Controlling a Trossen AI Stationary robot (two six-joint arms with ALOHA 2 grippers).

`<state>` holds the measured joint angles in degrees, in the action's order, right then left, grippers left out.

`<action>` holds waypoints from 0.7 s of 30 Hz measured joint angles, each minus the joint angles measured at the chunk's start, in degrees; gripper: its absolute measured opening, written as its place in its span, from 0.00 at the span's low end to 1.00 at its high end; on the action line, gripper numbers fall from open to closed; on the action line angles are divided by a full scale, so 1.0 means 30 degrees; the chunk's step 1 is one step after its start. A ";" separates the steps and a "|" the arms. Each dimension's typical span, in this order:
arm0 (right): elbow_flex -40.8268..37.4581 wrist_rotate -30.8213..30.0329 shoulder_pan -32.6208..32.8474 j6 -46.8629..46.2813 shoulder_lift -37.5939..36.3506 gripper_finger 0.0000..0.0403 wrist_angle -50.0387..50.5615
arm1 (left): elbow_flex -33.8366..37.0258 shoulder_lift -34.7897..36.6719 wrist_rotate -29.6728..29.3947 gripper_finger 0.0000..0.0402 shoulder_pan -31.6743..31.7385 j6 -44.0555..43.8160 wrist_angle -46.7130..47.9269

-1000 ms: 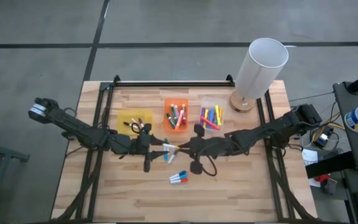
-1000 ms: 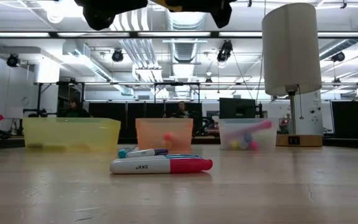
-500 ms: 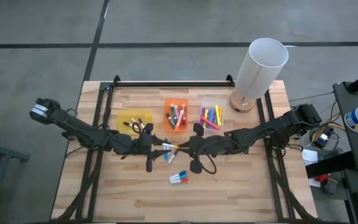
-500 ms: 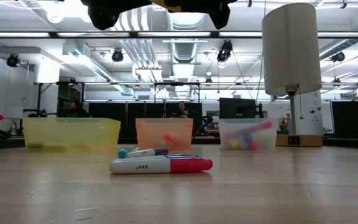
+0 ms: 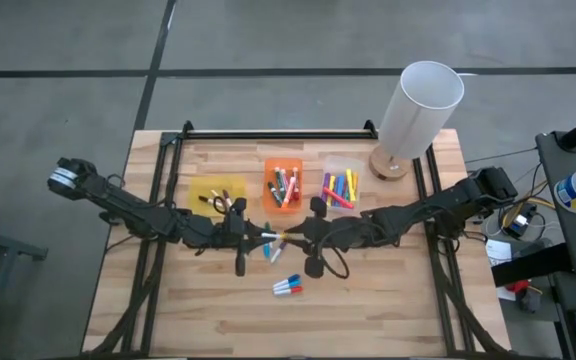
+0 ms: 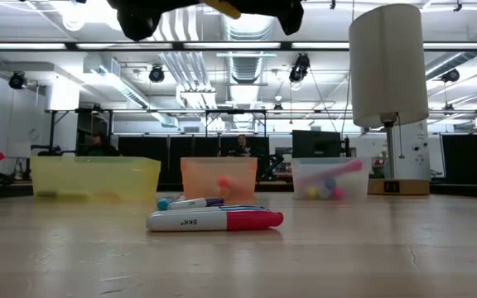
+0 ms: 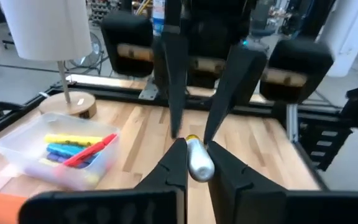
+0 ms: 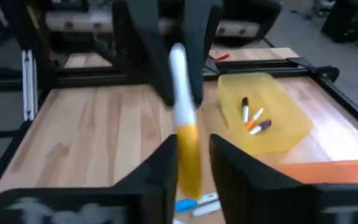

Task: Pick & Place Markers
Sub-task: Put the small yellow marker into the transparent yellow bin

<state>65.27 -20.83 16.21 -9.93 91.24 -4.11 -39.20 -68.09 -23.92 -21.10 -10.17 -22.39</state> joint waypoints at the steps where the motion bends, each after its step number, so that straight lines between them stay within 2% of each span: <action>1: 0.0002 -0.0090 -0.0006 0.0000 -0.0004 0.26 0.0020 | 0.0000 -0.0003 -0.0082 0.09 0.0000 -0.0003 0.0206; 6: -0.0106 -0.0157 -0.0010 -0.0236 0.0000 0.42 0.0384 | 0.0000 0.0213 -0.1779 0.10 0.0000 0.0013 0.1444; 10: -0.0163 -0.0133 -0.0002 -0.0389 0.0000 0.49 0.1645 | 0.0000 0.0560 -0.4977 0.08 0.0007 -0.0112 0.3432; 16: -0.0230 -0.0106 0.0005 -0.1056 0.0000 0.51 0.2568 | 0.0000 0.0748 -1.1743 0.09 0.0164 -0.2572 0.8068; 18: -0.0268 -0.0093 0.0005 -0.1061 0.0000 0.50 0.2621 | 0.0000 0.0815 -1.2831 0.09 0.0481 -0.3919 0.9750; 21: -0.0277 -0.0047 0.0005 -0.1062 0.0000 0.50 0.2625 | 0.0000 0.0857 -1.3245 0.09 0.1389 -0.5906 1.2315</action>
<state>64.44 -20.97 16.23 -13.12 91.24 3.76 -39.20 -65.52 -63.65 -16.94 -27.88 14.55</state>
